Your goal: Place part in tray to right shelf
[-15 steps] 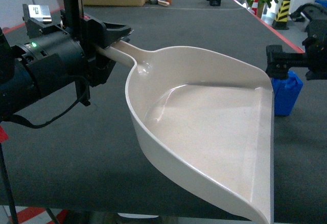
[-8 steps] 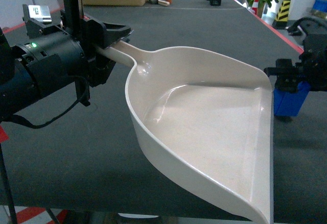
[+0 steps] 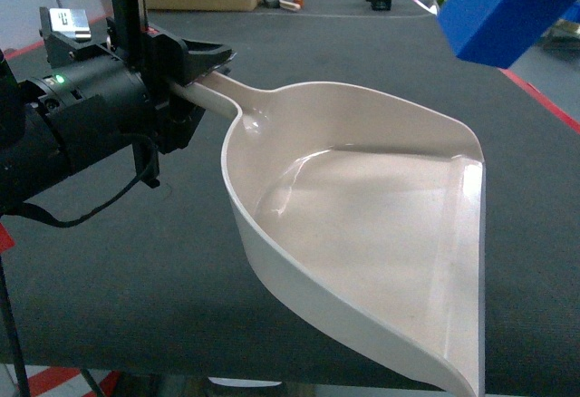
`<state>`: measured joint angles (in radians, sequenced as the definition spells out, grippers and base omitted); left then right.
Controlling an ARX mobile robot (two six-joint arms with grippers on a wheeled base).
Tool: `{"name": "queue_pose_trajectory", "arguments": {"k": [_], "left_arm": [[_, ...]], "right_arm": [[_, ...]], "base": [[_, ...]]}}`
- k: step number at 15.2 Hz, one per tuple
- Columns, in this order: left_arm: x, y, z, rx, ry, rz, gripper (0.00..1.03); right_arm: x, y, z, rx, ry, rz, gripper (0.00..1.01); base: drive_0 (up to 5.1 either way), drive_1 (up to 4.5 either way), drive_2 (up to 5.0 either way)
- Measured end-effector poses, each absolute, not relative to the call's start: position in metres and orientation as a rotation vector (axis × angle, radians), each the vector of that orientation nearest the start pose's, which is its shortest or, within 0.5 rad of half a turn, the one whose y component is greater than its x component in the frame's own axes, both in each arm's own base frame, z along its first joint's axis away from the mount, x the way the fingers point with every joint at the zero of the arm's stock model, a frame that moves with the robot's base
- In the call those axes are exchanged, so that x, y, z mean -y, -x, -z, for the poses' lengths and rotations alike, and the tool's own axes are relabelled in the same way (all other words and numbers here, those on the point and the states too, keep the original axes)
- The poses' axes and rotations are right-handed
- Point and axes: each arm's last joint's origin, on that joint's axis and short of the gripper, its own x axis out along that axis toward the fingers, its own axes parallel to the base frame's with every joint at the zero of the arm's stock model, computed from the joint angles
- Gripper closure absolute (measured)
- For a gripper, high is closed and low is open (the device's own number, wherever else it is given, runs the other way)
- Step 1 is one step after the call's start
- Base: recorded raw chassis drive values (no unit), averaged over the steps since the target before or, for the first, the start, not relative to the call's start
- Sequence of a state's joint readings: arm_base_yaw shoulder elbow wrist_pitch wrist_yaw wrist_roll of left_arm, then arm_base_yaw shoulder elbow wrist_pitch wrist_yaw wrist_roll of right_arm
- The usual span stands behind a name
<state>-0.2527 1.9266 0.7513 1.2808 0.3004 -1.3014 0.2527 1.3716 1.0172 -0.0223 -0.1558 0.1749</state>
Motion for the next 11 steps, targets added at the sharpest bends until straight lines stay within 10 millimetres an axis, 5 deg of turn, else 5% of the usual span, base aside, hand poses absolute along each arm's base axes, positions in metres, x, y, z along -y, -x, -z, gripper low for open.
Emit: {"name": "queue_pose_trajectory", "arguments": {"k": [3, 6, 8, 11], "left_arm": [[0.097, -0.343, -0.158, -0.268, 1.262, 0.541, 0.91], [0.097, -0.343, -0.158, -0.267, 1.262, 0.540, 0.91], [0.097, -0.343, -0.158, -0.267, 1.255, 0.540, 0.91], [0.098, -0.343, -0.158, -0.267, 1.255, 0.543, 0.91]], "right_arm": [[-0.125, -0.280, -0.293, -0.457, -0.235, -0.517, 0.55], [-0.152, -0.293, -0.254, -0.592, -0.281, -0.539, 0.55], [-0.155, -0.300, -0.236, -0.639, -0.261, -0.477, 0.35], [-0.140, -0.294, -0.255, -0.527, -0.249, -0.401, 0.02]], "base": [[0.0, 0.00, 0.0], [0.0, 0.00, 0.0], [0.0, 0.00, 0.0], [0.0, 0.00, 0.0]]}}
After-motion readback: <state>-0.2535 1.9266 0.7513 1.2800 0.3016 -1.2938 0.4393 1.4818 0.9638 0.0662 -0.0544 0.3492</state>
